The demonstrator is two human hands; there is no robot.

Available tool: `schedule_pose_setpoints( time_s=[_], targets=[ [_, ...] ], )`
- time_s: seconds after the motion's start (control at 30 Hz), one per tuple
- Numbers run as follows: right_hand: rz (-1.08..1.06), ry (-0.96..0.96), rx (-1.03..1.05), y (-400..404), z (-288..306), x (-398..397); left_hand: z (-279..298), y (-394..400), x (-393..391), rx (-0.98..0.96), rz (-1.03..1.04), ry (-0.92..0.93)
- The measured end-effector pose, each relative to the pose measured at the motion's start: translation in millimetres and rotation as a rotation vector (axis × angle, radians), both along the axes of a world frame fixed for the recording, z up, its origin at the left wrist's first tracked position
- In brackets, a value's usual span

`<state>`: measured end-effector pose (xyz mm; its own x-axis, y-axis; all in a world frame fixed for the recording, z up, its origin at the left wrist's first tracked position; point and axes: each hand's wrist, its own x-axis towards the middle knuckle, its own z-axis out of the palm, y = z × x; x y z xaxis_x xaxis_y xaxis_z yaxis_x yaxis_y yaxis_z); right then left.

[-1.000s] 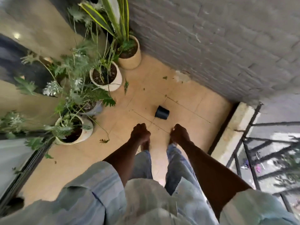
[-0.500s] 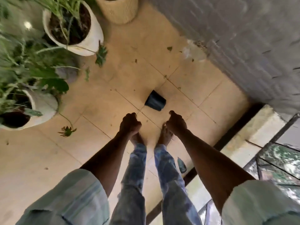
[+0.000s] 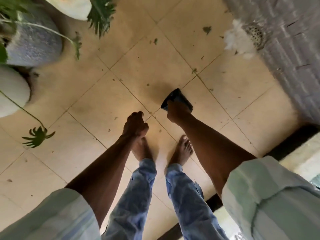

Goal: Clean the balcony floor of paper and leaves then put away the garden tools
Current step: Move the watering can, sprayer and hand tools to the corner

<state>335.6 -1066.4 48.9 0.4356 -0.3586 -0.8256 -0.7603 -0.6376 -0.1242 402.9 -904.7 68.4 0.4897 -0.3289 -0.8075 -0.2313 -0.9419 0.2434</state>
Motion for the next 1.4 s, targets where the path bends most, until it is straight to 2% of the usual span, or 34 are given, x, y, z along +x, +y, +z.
schedule_pose_setpoints(
  time_s=[0.13, 0.2, 0.23, 0.27, 0.3, 0.33, 0.37, 0.4, 0.47, 0.5, 0.73, 0.83, 1.0, 1.2, 1.4],
  targets=[
    [-0.199, -0.034, 0.034, 13.2, 27.5, -12.1, 26.0, 10.2, 8.9, 0.046, 0.034, -0.013],
    [-0.17, -0.085, -0.004, 22.3, 61.4, -16.1, 31.9, 24.2, -5.0, 0.062, 0.09, -0.009],
    [-0.124, -0.127, -0.027, 27.9, 88.1, -15.0, 4.9, 47.9, -13.6, 0.039, 0.14, -0.028],
    [-0.08, -0.147, -0.043, 33.4, 112.6, -15.5, -57.8, 85.4, -22.5, 0.068, 0.129, -0.094],
    [-0.039, -0.173, -0.047, 36.7, 142.3, -12.8, -84.1, 100.5, -23.6, 0.011, 0.159, -0.179],
    [-0.024, -0.186, -0.048, 40.7, 165.8, -13.6, -83.3, 104.5, -30.7, -0.044, 0.228, -0.177],
    [-0.025, -0.199, -0.054, 44.6, 186.9, -15.3, -49.9, 104.8, -32.9, -0.093, 0.32, -0.121],
    [-0.019, -0.221, -0.06, 49.0, 217.5, -14.5, 24.6, 92.9, -33.7, -0.041, 0.359, -0.045],
    [0.004, -0.278, -0.048, 59.4, 270.2, -16.4, 231.1, 61.3, -19.8, -0.053, 0.394, -0.101],
    [0.019, -0.293, -0.036, 64.2, 292.8, -16.1, 277.6, 61.7, -23.9, -0.05, 0.437, -0.111],
    [0.087, -0.379, -0.037, 106.8, 461.3, -10.6, 446.2, 110.4, -83.1, -0.084, 0.783, -0.187],
    [0.141, -0.394, -0.028, 130.7, 511.2, -18.3, 487.7, 133.8, -111.5, -0.081, 0.931, -0.217],
    [0.253, -0.4, 0.011, 168.7, 555.7, -39.5, 531.0, 162.0, -148.9, -0.101, 1.122, -0.296],
    [0.37, -0.337, 0.036, 216.1, 568.8, -37.2, 539.3, 204.2, -170.2, -0.086, 1.265, -0.328],
    [0.511, -0.344, 0.061, 299.0, 573.3, -0.8, 535.5, 284.6, -171.4, -0.047, 1.341, -0.355]
  ],
)
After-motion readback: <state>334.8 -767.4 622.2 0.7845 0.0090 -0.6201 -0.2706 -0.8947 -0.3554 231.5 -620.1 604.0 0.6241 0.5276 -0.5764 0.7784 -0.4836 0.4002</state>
